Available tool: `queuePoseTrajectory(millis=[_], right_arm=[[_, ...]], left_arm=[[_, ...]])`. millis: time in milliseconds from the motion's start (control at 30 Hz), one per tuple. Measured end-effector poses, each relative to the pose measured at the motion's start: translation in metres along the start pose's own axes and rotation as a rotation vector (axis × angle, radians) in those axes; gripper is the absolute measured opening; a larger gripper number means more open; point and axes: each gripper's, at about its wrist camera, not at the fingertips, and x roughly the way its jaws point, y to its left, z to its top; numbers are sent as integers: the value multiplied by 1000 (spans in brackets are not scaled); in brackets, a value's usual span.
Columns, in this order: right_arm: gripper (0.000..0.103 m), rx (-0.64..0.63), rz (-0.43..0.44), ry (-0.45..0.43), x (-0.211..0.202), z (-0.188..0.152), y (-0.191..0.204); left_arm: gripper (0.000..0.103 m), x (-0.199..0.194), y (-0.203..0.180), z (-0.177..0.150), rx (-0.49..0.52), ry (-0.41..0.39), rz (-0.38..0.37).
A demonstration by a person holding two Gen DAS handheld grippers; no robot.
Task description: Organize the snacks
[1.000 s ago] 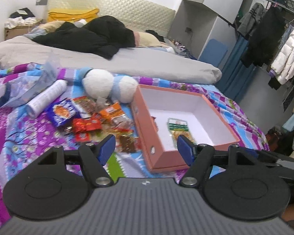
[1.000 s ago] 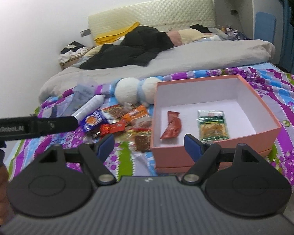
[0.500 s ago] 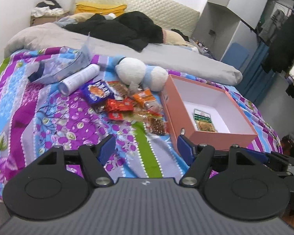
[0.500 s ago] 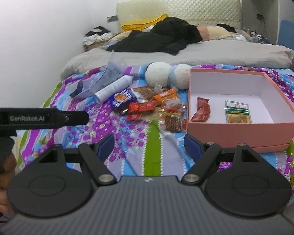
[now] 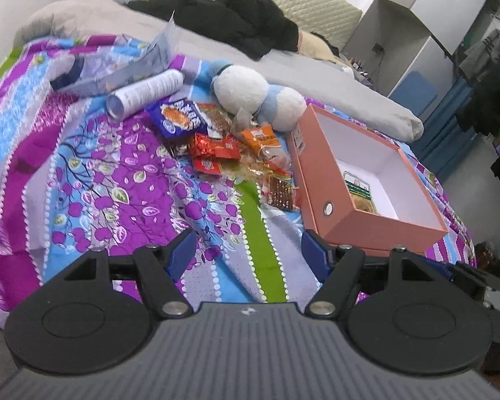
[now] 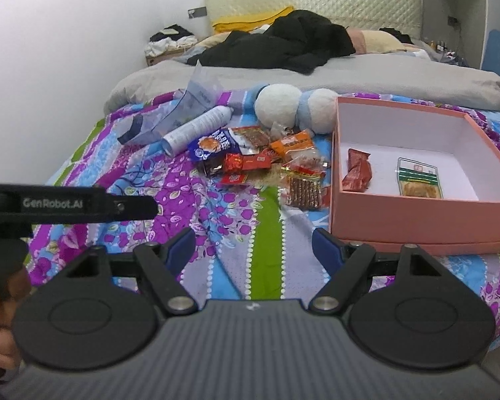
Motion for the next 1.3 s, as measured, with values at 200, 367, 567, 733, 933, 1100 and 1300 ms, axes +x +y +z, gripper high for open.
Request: queuePoseTrajectory(millis=[200,367,567,733,933,1100,1300], right_arm=[[74,-25,-6,36,28,5,4],[71,-37,-13,64,58,10,5],[65,-60,-38,87,97,20,6],[58,-91,-63,99,136,25,5],[50,-132,-129,117,178,30,1],[47,-143,-157,136,210,31,-4],[41,-163,-185,146,238,29,-7]], left_arm=[[74,37,18,17,-50,42,-24],[73,78,35,35,-97,82,-61],[70,134,52,55,-165,117,-103],[65,186,64,66,-233,168,-134],[53,236,79,70,-319,216,-162],[52,268,94,71,-424,239,-186],[52,287,102,75,-515,213,-221]])
